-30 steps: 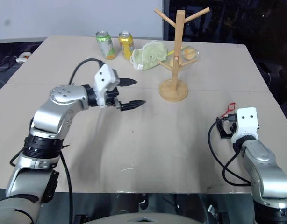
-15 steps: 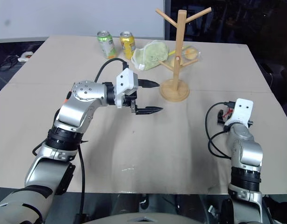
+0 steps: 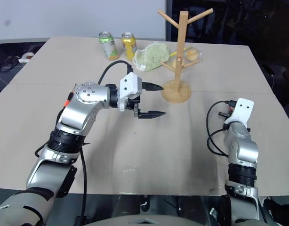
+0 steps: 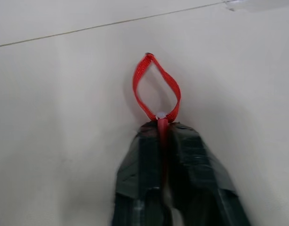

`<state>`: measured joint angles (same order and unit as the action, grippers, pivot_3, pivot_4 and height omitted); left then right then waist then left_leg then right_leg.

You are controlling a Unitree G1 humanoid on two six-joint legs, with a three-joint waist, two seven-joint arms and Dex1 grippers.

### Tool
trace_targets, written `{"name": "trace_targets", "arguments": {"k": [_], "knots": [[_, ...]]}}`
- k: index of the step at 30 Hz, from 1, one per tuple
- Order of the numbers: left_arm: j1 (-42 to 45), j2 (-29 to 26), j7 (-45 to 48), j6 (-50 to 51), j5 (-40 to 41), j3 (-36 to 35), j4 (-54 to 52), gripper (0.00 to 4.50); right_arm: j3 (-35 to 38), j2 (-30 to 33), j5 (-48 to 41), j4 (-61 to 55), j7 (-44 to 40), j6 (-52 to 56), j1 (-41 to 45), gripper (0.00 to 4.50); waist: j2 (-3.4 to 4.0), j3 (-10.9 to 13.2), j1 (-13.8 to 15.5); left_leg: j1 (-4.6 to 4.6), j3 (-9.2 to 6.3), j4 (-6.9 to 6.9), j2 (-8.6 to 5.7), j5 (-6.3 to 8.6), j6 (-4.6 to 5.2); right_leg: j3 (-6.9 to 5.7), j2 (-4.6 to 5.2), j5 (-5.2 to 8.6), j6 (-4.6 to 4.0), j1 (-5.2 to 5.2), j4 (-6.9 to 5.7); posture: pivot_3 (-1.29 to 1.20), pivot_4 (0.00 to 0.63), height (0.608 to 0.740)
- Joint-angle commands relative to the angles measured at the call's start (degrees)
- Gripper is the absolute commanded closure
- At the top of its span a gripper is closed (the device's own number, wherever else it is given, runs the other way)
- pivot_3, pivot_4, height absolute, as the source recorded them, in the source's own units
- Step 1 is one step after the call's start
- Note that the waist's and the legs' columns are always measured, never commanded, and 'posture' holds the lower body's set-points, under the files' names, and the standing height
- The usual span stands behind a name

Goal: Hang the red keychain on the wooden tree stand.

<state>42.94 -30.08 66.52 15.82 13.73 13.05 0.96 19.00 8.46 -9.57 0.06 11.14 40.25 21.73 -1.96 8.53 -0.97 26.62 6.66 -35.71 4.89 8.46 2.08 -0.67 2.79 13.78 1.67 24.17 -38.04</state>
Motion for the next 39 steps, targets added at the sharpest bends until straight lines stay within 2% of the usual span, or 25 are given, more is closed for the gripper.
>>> {"name": "trace_targets", "arguments": {"k": [1, 4, 7, 12, 16, 19, 22, 25, 31, 39], "knots": [[0.0, -0.5, 0.5, 0.5, 1.2, -0.9, -3.1, 0.00, 0.1, -0.1, 0.2, 0.1, -0.1, 0.3, -1.4, 4.43, 0.01, 0.0, 0.0, 0.00, -0.01, 0.00, 0.00, 0.00, 0.00, 0.00, 0.00, 0.00, 0.00, 0.00, 0.00, 0.00, 0.150, 0.740], [-0.3, -1.2, 1.0, 1.3, 1.7, -1.5, -3.9, 0.00, -0.7, 0.6, 0.2, -2.4, -1.5, 1.2, -3.2, 4.43, 0.02, 0.0, 0.0, 0.00, -0.01, 0.00, 0.00, 0.00, 0.00, 0.00, 0.00, 0.00, 0.00, 0.00, 0.00, 0.00, 0.150, 0.740], [-1.0, -2.2, 1.2, 3.7, 3.5, -2.6, -5.4, 0.00, -5.1, 3.0, 0.2, -8.3, -7.1, 0.0, -6.7, 4.43, 0.03, 0.0, 0.1, 0.00, -0.04, 0.04, 0.00, 0.00, 0.00, -0.02, 0.00, 0.01, 0.00, 0.00, 0.02, 0.00, 0.150, 0.740], [-2.1, -3.4, -1.8, 15.1, 12.0, -8.7, -10.4, 0.00, -15.0, 9.2, -1.6, -24.3, -23.6, -12.5, -15.1, 4.43, 0.42, 0.2, -0.4, 0.00, -0.21, 0.06, 0.02, 0.00, 0.00, 0.01, -0.01, 0.03, 0.03, 0.03, 0.03, 0.00, 0.150, 0.740], [-2.9, -4.0, -6.6, 24.1, 19.4, -15.6, -13.5, 0.00, -18.9, 12.7, 1.4, -28.7, -29.6, -24.8, -19.3, 4.43, 0.45, 0.3, -0.7, -0.01, -0.45, 0.02, 0.02, 0.00, 0.00, -0.04, -0.07, 0.15, 0.22, 0.00, 0.02, 0.00, 0.150, 0.740], [-4.1, -5.0, -9.3, 29.4, 24.2, -19.7, -15.7, 0.00, -20.9, 13.3, 5.0, -27.6, -30.5, -33.6, -16.5, 4.43, 0.46, 0.3, -0.9, -0.02, -0.50, -0.04, 0.02, 0.00, 0.00, -0.09, -0.07, 0.16, 0.24, -0.05, 0.02, 0.00, 0.150, 0.740], [-5.0, -5.6, -13.3, 33.6, 28.0, -23.8, -17.2, 0.00, -25.2, 14.7, 14.4, -22.0, -29.4, -46.9, -10.8, 4.43, 0.45, 0.3, -1.3, -0.02, -0.50, -0.12, 0.02, 0.00, -0.01, -0.09, -0.06, 0.16, 0.24, -0.06, 0.01, 0.00, 0.150, 0.740], [-5.8, -6.0, -15.9, 35.6, 30.4, -25.6, -18.6, 0.00, -26.0, 14.2, 18.5, -16.8, -27.2, -53.8, -5.6, 4.43, 0.44, 0.3, -1.2, -0.03, -0.59, -0.15, 0.02, 0.00, -0.02, -0.16, -0.07, 0.17, 0.22, -0.11, 0.01, 0.00, 0.150, 0.740], [-6.9, -7.1, -17.9, 35.9, 32.0, -26.1, -19.8, 0.00, -24.4, 11.4, 19.2, -9.2, -24.4, -56.3, 2.8, 4.43, 0.42, 0.3, -0.8, -0.02, -0.50, -0.16, -0.03, 0.00, -0.04, -0.16, -0.03, 0.03, 0.02, -0.18, 0.03, 0.00, 0.150, 0.740], [-7.5, -7.8, -19.1, 35.2, 33.0, -26.0, -20.5, 0.00, -23.8, 9.7, 18.1, -3.2, -24.5, -55.7, 6.8, 4.43, 0.43, 0.3, -0.8, -0.02, -0.31, -0.16, -0.03, -0.01, -0.05, -0.21, -0.02, 0.02, 0.00, -0.19, 0.02, 0.00, 0.150, 0.740]]}}
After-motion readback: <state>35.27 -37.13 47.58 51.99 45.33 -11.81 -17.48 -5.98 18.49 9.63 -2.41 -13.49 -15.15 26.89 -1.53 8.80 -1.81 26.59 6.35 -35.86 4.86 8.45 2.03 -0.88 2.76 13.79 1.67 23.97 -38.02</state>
